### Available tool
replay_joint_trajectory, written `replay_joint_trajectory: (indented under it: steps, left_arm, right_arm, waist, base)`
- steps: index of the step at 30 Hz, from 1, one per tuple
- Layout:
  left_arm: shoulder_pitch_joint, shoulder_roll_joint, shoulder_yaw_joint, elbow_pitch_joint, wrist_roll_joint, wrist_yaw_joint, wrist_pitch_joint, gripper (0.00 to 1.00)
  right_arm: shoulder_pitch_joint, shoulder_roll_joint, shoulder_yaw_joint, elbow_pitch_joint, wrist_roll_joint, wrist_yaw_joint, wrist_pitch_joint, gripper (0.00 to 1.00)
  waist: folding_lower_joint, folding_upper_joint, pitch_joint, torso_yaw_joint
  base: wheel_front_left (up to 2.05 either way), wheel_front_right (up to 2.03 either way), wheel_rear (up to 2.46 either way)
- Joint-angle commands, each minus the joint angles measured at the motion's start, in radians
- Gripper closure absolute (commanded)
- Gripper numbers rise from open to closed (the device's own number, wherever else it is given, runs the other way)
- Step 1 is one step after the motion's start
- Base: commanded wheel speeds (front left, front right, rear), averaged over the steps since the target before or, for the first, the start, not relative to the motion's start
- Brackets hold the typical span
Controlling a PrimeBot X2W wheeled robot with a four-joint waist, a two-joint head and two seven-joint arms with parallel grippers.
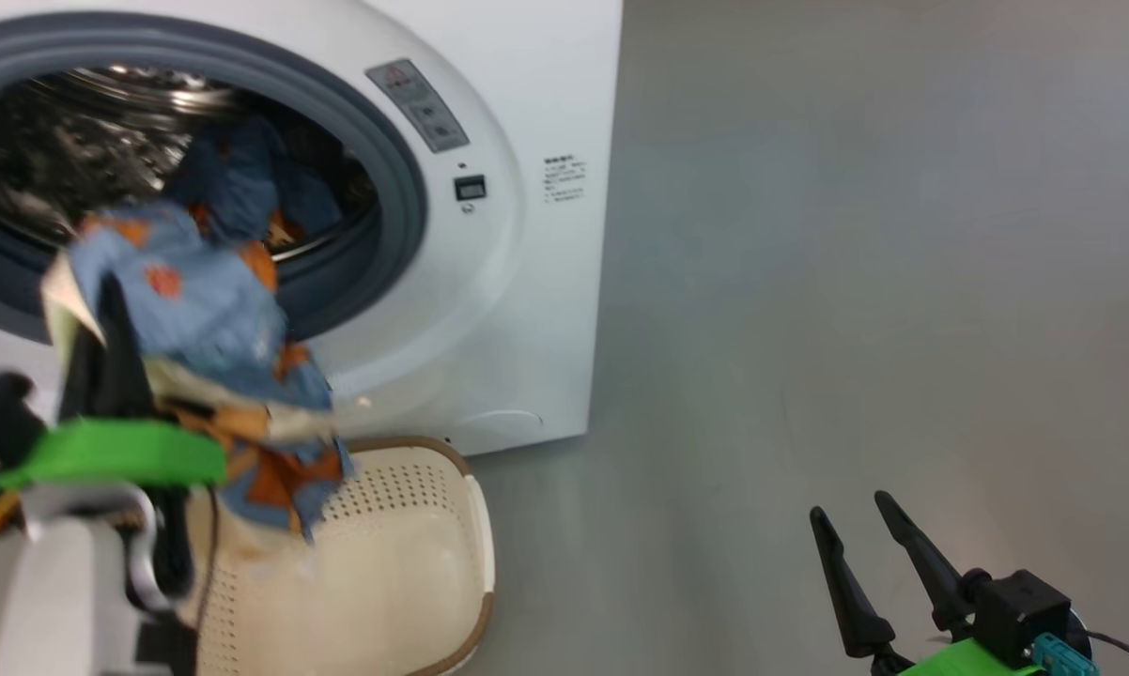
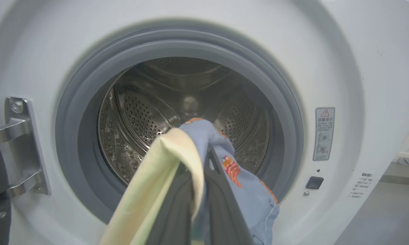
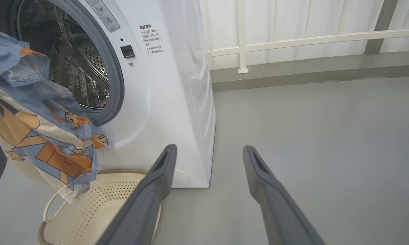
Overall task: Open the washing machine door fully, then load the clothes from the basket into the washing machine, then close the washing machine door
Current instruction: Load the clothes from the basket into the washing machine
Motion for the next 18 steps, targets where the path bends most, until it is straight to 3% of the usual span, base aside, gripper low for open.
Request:
replay_joint_trajectory:
  steps: [1,18]
  left_arm:
    - [-0.061,0.042,0.038,-0.01,0.015,-0.006,-0.006,1.0]
    - [-0.448,0.123,0.11,0.332,0.098,0.0,-0.006,1.0]
  right_arm:
    - [-0.03,-0.015,0.029,-0.019,0.011,0.002,-0.005,0.0]
    - [-0.099,-0.047,0.075,-0.038,0.025,0.002,-0.005,0.0]
  waist:
    - [0.0,0.0,0.039,-0.034]
    - [0.0,0.0,0.286,-0.137]
  base:
    - [0.0,0.0,0.0]
    - [0.0,0.0,0.0]
